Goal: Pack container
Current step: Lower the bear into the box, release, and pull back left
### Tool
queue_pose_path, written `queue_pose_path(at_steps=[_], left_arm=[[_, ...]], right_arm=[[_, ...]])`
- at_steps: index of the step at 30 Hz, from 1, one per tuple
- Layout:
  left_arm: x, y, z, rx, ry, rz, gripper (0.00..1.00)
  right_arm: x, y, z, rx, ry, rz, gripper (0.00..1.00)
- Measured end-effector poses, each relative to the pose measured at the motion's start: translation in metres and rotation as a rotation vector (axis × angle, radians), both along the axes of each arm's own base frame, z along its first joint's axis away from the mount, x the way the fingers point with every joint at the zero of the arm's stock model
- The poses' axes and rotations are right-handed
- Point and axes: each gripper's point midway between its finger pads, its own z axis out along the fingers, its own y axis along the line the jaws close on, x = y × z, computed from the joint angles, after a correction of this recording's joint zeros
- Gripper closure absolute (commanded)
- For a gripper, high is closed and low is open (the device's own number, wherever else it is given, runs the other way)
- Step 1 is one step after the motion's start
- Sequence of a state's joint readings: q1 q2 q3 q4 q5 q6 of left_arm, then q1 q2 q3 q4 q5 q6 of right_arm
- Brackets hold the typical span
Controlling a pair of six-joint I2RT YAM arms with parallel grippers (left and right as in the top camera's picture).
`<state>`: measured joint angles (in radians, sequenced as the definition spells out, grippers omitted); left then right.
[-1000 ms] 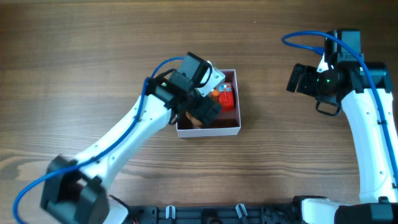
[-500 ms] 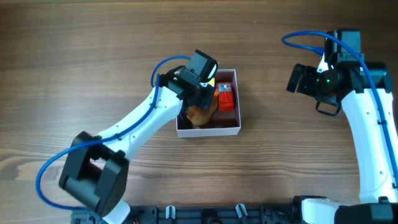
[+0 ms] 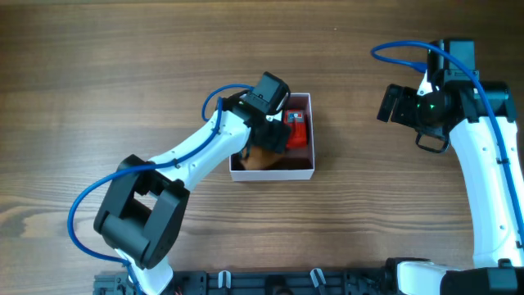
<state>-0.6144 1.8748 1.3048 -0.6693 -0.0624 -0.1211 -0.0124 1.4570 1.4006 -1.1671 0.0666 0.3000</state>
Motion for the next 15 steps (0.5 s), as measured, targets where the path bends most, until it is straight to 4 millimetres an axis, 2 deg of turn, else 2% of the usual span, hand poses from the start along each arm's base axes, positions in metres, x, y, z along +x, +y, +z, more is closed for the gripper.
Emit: queue_pose_path(at_steps=[2, 4, 7, 9, 10, 12, 14, 15], left_arm=[[0.001, -0.001, 0.004, -0.005, -0.008, 0.0, 0.0], [0.006, -0.004, 0.027, -0.036, -0.052, 0.0, 0.0], [0.009, -0.006, 0.082, -0.109, -0.159, 0.001, 0.0], [0.002, 0.007, 0.128, -0.128, -0.245, 0.018, 0.0], [-0.006, 0.023, 0.148, -0.102, -0.278, 0.047, 0.0], [-0.021, 0.06, 0.173, -0.052, -0.314, 0.143, 0.0], [-0.032, 0.099, 0.184, -0.016, -0.306, 0.276, 0.0], [-0.04, 0.129, 0.183, 0.014, -0.277, 0.388, 0.0]], right_arm=[[0.0, 0.0, 0.0, 0.0, 0.0, 0.0, 0.0], [0.0, 0.0, 0.0, 0.0, 0.0, 0.0, 0.0], [0.0, 0.0, 0.0, 0.0, 0.0, 0.0, 0.0], [0.0, 0.0, 0.0, -0.001, 0.001, 0.002, 0.0], [0.0, 0.0, 0.0, -0.001, 0.0, 0.004, 0.0], [0.0, 0.0, 0.0, -0.002, 0.001, 0.008, 0.0], [0.0, 0.0, 0.0, -0.001, 0.001, 0.011, 0.0], [0.0, 0.001, 0.0, 0.0, 0.001, 0.011, 0.0]])
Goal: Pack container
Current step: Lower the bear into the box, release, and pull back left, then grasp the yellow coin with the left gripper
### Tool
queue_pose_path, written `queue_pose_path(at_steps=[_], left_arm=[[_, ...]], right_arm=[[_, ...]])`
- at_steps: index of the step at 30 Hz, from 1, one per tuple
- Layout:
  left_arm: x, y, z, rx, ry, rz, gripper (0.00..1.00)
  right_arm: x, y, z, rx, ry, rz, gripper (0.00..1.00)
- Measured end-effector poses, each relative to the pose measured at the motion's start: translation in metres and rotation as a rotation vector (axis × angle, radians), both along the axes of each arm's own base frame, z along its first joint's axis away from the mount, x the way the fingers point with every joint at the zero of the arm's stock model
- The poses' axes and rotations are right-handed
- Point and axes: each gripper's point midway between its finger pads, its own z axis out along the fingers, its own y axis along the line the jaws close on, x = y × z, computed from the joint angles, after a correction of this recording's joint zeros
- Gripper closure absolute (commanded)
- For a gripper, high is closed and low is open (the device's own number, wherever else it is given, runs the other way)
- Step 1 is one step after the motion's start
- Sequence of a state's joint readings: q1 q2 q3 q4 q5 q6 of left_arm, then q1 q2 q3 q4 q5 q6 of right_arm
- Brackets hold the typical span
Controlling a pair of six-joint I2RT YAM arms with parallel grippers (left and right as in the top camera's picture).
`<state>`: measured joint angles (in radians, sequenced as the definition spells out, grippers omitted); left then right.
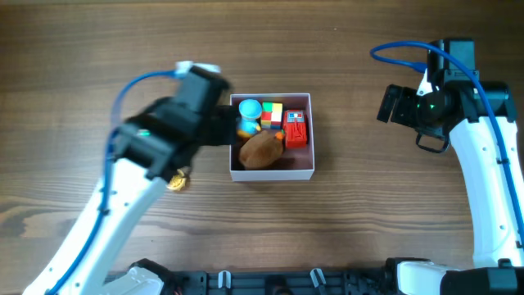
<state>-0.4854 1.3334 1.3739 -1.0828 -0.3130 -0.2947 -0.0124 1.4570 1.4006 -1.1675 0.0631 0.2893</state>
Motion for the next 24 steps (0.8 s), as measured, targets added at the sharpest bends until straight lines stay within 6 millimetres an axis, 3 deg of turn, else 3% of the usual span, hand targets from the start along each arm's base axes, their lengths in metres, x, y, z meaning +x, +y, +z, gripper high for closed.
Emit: queue_pose_path(at_steps=[2, 3, 5, 7, 11, 12, 15, 18, 24], left_arm=[[-0.013, 0.052, -0.007, -0.026, 0.073, 0.243, 0.0], [-0.016, 0.069, -0.012, -0.062, 0.099, 0.339, 0.0], [-0.018, 0.091, -0.027, -0.126, 0.134, 0.465, 0.0], [-0.024, 0.105, -0.06, -0.186, 0.191, 0.55, 0.0], [-0.032, 0.102, -0.12, -0.251, 0.271, 0.559, 0.0], [-0.045, 0.098, -0.149, -0.257, 0.34, 0.554, 0.0], [-0.041, 0.093, -0.173, -0.276, 0.343, 0.532, 0.0], [-0.051, 0.091, -0.201, -0.262, 0.421, 0.528, 0.0], [-0.055, 0.09, -0.232, -0.238, 0.518, 0.539, 0.0]], right_arm=[[0.0, 0.0, 0.0, 0.001, 0.0, 0.001, 0.0], [0.0, 0.0, 0.0, 0.002, 0.0, 0.001, 0.0], [0.0, 0.001, 0.0, 0.003, 0.0, 0.002, 0.0], [0.0, 0.001, 0.0, 0.003, 0.0, 0.002, 0.0], [0.0, 0.001, 0.0, 0.003, 0.0, 0.002, 0.0], [0.0, 0.001, 0.0, 0.003, 0.0, 0.002, 0.0], [0.0, 0.001, 0.0, 0.003, 0.0, 0.002, 0.0], [0.0, 0.001, 0.0, 0.003, 0.0, 0.002, 0.0], [0.0, 0.001, 0.0, 0.003, 0.0, 0.002, 0.0]])
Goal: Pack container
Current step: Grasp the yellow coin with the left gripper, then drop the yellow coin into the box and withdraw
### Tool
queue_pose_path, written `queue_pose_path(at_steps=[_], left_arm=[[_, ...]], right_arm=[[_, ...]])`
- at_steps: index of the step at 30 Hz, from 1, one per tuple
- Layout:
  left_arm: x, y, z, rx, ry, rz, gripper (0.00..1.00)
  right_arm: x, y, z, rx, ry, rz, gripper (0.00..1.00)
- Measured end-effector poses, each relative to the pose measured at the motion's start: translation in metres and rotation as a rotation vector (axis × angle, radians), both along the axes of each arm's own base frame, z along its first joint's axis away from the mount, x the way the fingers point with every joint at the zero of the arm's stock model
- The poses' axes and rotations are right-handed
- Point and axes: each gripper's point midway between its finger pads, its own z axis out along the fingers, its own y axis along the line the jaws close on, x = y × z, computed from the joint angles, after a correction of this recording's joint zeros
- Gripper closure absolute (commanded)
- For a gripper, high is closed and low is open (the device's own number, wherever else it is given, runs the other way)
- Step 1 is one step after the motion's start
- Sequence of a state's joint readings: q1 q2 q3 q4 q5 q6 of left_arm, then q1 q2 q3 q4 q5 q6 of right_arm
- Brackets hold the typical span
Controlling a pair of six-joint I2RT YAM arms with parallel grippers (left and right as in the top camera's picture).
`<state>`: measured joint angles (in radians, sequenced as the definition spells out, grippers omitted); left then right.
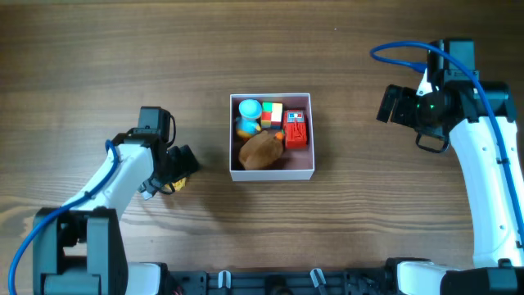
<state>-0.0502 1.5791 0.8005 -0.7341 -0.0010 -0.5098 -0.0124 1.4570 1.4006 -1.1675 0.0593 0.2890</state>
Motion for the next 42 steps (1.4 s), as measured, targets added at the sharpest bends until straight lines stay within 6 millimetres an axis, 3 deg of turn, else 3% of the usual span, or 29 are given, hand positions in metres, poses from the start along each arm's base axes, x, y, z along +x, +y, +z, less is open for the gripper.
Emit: queue_pose_path(at_steps=[3, 10, 18, 22, 24, 27, 29, 30, 31, 33, 34, 35, 36, 37, 38, 39, 40, 42], left_arm=[[-0.002, 0.0, -0.007, 0.001, 0.025, 0.0, 0.02], [-0.002, 0.0, -0.008, 0.002, 0.025, -0.015, 0.46], [-0.002, 0.0, -0.008, 0.001, 0.025, -0.011, 0.66], [-0.002, 0.0, -0.007, 0.001, 0.03, -0.011, 0.86], [-0.002, -0.001, 0.0, -0.001, 0.042, -0.012, 0.95], [0.028, -0.013, 0.041, -0.006, -0.041, -0.049, 0.96], [0.053, -0.041, 0.088, -0.016, -0.173, -0.159, 0.96], [0.066, -0.069, 0.121, -0.032, -0.286, -0.269, 0.96], [0.071, -0.098, 0.149, -0.048, -0.383, -0.386, 0.96], [0.066, -0.151, 0.178, -0.065, -0.509, -0.632, 0.96], [0.055, -0.182, 0.181, -0.07, -0.54, -0.789, 0.96], [0.05, -0.192, 0.181, -0.072, -0.543, -0.841, 0.96], [0.031, -0.225, 0.175, -0.074, -0.548, -1.025, 0.96], [0.027, -0.237, 0.17, -0.074, -0.545, -1.085, 0.94], [0.022, -0.25, 0.158, -0.071, -0.525, -1.144, 0.84], [0.021, -0.256, 0.145, -0.064, -0.497, -1.178, 0.8], [0.023, -0.262, 0.128, -0.055, -0.461, -1.201, 0.67], [0.023, -0.262, 0.098, -0.037, -0.379, -1.217, 0.56]], right_arm=[[0.0, 0.0, 0.0, 0.0, 0.0, 0.0, 0.0], [-0.002, 0.0, -0.001, 0.0, 0.007, 0.0, 0.0], [-0.002, 0.0, -0.001, 0.0, 0.007, 0.0, 0.0], [-0.002, 0.0, -0.001, 0.0, 0.007, 0.0, 0.0], [-0.002, 0.0, -0.001, 0.0, 0.007, 0.0, 0.0], [-0.002, 0.0, -0.001, 0.0, 0.008, 0.0, 0.0], [-0.002, 0.0, -0.001, 0.0, 0.008, 0.0, 0.0], [-0.002, 0.0, -0.001, 0.0, 0.008, 0.0, 0.0], [-0.002, 0.0, -0.001, 0.0, 0.007, 0.0, 0.0], [-0.002, 0.0, -0.001, 0.0, 0.007, 0.0, 0.0], [-0.002, 0.0, -0.001, 0.0, 0.007, 0.0, 0.0], [-0.002, 0.0, -0.001, 0.0, 0.007, 0.0, 0.0], [-0.002, 0.0, -0.001, 0.0, 0.007, 0.0, 0.0], [-0.002, 0.0, -0.001, 0.0, 0.007, 0.0, 0.0], [-0.002, 0.0, -0.001, 0.0, 0.007, 0.0, 0.0], [-0.002, 0.0, -0.001, 0.0, 0.007, 0.0, 0.0], [-0.002, 0.0, -0.001, 0.0, 0.007, 0.0, 0.0], [-0.002, 0.0, -0.001, -0.001, 0.007, 0.004, 0.0]])
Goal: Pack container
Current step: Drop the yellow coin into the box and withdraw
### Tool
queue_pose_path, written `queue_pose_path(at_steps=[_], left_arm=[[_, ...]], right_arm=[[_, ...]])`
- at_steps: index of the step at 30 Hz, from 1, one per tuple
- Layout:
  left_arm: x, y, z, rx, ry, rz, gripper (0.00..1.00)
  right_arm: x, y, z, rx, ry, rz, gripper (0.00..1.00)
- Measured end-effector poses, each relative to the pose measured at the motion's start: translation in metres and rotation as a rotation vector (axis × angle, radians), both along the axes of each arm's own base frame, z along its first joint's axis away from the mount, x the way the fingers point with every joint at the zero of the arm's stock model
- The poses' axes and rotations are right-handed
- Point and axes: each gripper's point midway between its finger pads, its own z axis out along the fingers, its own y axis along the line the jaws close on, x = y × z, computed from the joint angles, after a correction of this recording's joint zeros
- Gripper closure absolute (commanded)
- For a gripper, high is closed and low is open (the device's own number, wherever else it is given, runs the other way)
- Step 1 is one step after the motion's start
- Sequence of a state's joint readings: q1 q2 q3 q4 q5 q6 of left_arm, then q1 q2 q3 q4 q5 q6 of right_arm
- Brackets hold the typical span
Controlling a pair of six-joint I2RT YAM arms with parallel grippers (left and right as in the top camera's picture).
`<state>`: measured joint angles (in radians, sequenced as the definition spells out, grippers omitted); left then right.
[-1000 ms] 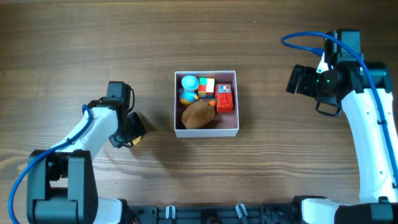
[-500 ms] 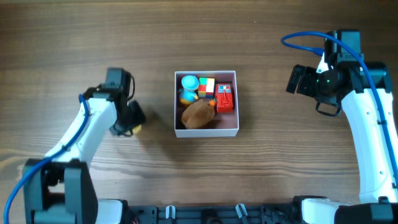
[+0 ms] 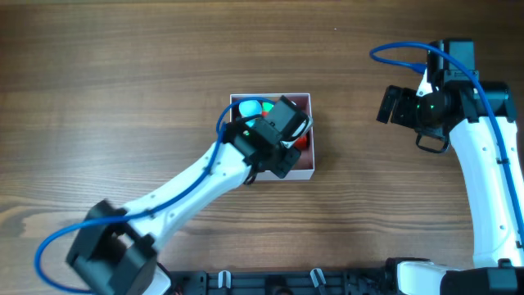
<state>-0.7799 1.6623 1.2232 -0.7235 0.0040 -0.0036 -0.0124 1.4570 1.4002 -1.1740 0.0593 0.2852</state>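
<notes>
A white box [image 3: 301, 174] sits mid-table. My left arm reaches over it and hides most of what is inside. A blue toy [image 3: 248, 106] shows at its top left corner and a red toy [image 3: 304, 142] at its right side. My left gripper [image 3: 278, 156] hangs over the box's lower middle. Its fingertips are covered by the wrist, so I cannot tell whether they hold anything. My right gripper [image 3: 385, 105] hovers far to the right of the box, pointing left, with nothing near it.
Bare wooden table [image 3: 123, 74] surrounds the box. My left arm's white link [image 3: 188, 187] crosses the table left of the box, over the spot below and left of it. A black rail [image 3: 270, 283] runs along the front edge.
My left gripper was at a small gold object on the table left of the box. Now it is over the box, and the gold object's spot lies under the arm. The right arm has not moved.
First my left gripper was down in the box, over a brown toy. It was then left of the box, with a small gold object on the table below it. After that it sat right at that object. Now it is over the box again.
</notes>
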Motion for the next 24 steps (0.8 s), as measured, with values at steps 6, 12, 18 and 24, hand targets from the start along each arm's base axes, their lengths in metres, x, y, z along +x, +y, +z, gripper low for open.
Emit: queue_pose_path(at_steps=[6, 12, 18, 24], left_arm=[[0.005, -0.004, -0.015, 0.02, 0.003, -0.015, 0.0], [0.011, 0.003, -0.002, 0.018, -0.031, 0.036, 0.0], [0.032, 0.107, 0.083, -0.07, -0.113, 0.412, 0.0], [0.051, 0.238, 0.113, -0.091, -0.178, 0.838, 0.0]], right_arm=[[0.0, 0.0, 0.0, 0.0, 0.0, 0.0, 0.0], [0.0, 0.0, 0.0, -0.001, 0.0, 0.003, 0.0], [0.0, 0.0, 0.0, -0.001, -0.001, 0.004, 0.04], [0.016, 0.004, 0.006, 0.01, -0.068, 0.042, 0.0]])
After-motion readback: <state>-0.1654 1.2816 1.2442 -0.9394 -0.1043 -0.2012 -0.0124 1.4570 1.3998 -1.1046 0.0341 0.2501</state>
